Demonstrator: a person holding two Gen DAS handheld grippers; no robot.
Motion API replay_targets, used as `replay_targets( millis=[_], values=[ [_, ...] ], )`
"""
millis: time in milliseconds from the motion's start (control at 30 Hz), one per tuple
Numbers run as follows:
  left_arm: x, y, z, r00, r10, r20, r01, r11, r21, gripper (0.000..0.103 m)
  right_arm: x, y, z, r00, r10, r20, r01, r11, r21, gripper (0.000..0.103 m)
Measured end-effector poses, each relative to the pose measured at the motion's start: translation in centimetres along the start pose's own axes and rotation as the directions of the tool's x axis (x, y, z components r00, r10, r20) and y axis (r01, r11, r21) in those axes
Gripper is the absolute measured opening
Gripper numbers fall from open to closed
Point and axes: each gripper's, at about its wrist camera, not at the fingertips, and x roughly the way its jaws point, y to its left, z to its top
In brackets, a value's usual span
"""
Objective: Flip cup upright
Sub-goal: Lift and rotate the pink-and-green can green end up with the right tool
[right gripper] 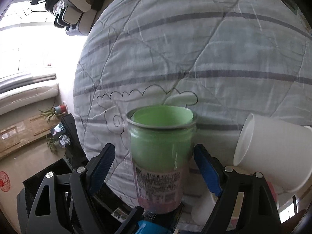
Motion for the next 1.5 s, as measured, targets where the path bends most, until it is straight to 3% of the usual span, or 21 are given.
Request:
replay_targets(
  millis=[100,533,867,1300,1500],
  values=[
    [0.3,-0.1,0.2,1.0,-0.004,-0.003,0.004,1.0,0.01,0.092,0.0,-0.1,0.0,1.0,-0.001,0.008,0.002,1.0,-0.026,0.071],
    [0.3,0.2,0.8,0.999,-0.037,0.034,0.039,0.998,-0.05,0.092,-3.8,3.0,-0.6,0.984,-0.007,0.177,0.054,0.965,-0.257,0.071],
    [-0.5,2.5,1.1,0.997,-0.028,0.068,0.039,0.985,-0.17,0.092,-6.7,5.6,-1.8,0.93,0.0,0.369,0.178,0.875,-0.45,0.071],
    [-1.3,4.6,-2.4,0.996,0.041,0.073,-0.019,0.961,-0.275,0.092,-7.0,4.8,-7.8,0.891,0.062,0.449,0.247,0.764,-0.596,0.071],
    [-2.2,4.8,-4.7,0.992,0.091,0.084,-0.06,0.947,-0.316,0.092,-7.0,4.4,-9.6,0.888,0.076,0.453,0.261,0.728,-0.634,0.071]
  ],
)
